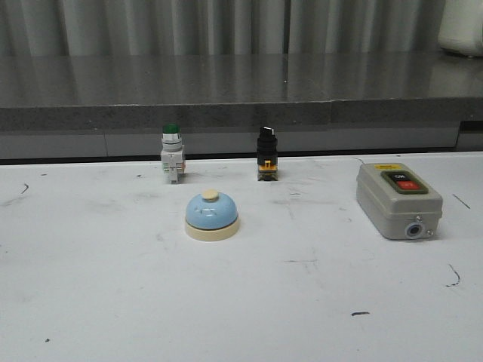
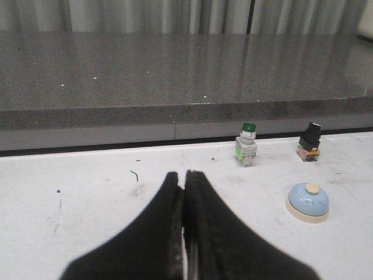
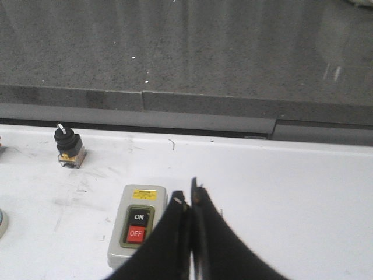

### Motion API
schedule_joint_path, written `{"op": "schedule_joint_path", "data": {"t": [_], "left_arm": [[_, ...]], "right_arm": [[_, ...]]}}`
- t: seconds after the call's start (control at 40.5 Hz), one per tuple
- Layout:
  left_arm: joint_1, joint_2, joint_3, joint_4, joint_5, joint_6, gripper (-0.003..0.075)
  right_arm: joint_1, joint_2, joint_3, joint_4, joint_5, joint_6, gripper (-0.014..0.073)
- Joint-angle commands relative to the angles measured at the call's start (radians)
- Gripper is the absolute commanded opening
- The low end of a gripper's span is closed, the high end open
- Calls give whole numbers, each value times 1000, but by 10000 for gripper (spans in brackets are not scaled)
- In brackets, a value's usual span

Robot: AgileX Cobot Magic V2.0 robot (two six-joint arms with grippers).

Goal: Place and press bell with both arms
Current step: 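Move the right gripper above the bell's cream button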

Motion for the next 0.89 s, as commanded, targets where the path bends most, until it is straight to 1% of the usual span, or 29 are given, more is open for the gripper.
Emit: {"op": "schedule_joint_path", "data": {"t": [0.0,0.099,0.222,0.37,0.518,0.691,0.765,0.864], "left_arm": [[2,12,-25,-5,-73,-9,-20],[2,12,-25,-5,-73,-9,-20],[2,12,-25,-5,-72,-9,-20],[2,12,-25,-5,-72,-9,-20],[2,12,-25,-5,-72,-9,-20],[2,12,-25,-5,-72,-9,-20],[2,12,-25,-5,-72,-9,-20],[2,12,-25,-5,-72,-9,-20]], "right_arm": [[50,99,-69,-13,-133,1,-67],[126,193,-95,-13,-177,1,-67],[233,319,-135,-13,-199,1,-67],[368,476,-215,-13,-185,1,-67],[468,616,-317,-13,-150,1,-67],[516,754,-457,11,-41,1,-67],[518,811,-533,37,36,1,-67],[518,872,-616,53,94,1,-67]]}}
